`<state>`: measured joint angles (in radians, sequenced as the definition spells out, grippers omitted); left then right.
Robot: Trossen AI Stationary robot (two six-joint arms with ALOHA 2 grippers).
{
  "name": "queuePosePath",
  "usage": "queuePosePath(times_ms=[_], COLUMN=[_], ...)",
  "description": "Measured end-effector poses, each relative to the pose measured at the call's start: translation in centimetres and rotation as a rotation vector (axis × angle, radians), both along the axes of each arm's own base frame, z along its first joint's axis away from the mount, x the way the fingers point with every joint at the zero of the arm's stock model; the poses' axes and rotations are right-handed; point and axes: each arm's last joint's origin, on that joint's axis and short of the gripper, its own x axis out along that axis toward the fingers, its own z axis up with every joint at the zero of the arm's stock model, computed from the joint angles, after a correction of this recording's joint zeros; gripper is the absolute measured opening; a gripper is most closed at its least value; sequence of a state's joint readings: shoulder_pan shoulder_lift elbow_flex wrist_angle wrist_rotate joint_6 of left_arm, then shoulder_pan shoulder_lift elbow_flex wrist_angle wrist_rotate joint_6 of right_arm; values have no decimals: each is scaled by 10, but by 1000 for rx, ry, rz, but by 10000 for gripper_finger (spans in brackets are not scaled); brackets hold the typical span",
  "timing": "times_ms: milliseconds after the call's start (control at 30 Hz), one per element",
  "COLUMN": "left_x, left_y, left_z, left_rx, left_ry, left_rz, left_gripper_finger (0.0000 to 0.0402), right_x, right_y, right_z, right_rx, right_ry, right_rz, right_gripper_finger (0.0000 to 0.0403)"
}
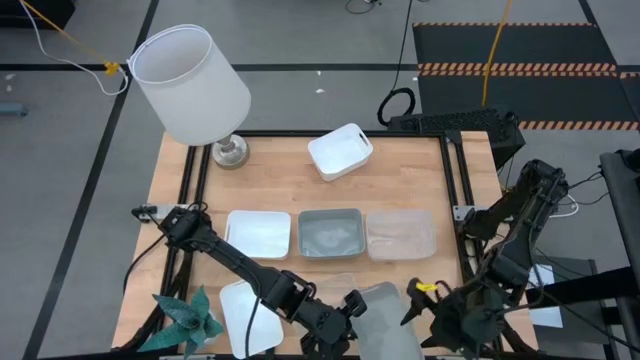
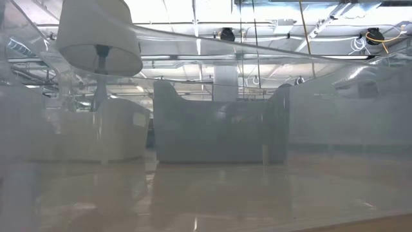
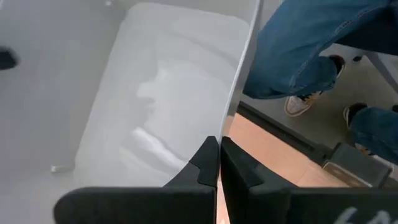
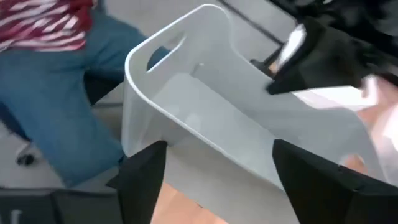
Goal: Stack baskets by color
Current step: Stack the bottom gray bin on the top stacked gray bins
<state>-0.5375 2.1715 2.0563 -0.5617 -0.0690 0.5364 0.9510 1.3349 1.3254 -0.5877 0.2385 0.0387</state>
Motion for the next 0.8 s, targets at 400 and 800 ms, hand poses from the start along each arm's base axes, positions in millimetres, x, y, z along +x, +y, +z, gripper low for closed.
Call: queuePosePath(times_ms=[400, 800], left_x=[-15, -36], left_y=[1, 10], left_z=[17, 24], left_rx=[9, 71], left_ry=[1, 62], left_rz=[152, 415], left_gripper_finger=[2, 2], right_x=[-14, -16], right_y=[-18, -29], right_z=[14, 11], right_rx=[94, 63], right_ry=[29, 22], right_rz=[-171, -387], right_gripper_finger=[310, 310])
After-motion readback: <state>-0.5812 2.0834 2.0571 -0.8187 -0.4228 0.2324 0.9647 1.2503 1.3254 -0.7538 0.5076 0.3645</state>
